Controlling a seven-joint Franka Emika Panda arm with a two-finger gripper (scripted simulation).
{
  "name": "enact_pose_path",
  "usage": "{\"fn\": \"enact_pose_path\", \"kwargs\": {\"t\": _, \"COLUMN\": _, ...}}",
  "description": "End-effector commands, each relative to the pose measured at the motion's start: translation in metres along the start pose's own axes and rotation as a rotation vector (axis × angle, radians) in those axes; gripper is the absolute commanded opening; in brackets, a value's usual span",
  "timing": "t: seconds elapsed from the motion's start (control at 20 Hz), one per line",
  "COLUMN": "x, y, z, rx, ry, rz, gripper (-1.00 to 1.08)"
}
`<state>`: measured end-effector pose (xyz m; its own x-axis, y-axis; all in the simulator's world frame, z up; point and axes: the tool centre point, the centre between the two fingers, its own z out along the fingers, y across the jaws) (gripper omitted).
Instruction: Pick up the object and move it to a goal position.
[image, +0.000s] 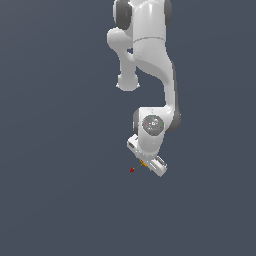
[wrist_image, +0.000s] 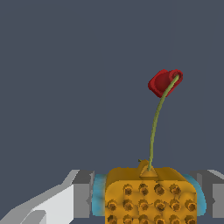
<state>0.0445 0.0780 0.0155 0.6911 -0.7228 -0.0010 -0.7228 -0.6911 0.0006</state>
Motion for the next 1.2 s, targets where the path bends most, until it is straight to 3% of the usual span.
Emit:
{"fn": "enact_pose_path", "kwargs": {"t": 0.0, "x": 0.003, "y": 0.002, "z": -0.002, "rx": 0.001, "ry": 0.001, "rz": 0.001, "gripper": -1.00}}
{"fn": "enact_pose_path", "kwargs": {"t": 0.35, "x": 0.039, "y": 0.023, "z": -0.025, "rx": 0.001, "ry": 0.001, "rz": 0.001, "gripper": -1.00}}
{"fn": "enact_pose_path", "kwargs": {"t": 1.15, "x": 0.182, "y": 0.105, "z": -0.116, "rx": 0.000, "ry": 0.001, "rz": 0.000, "gripper": -1.00}}
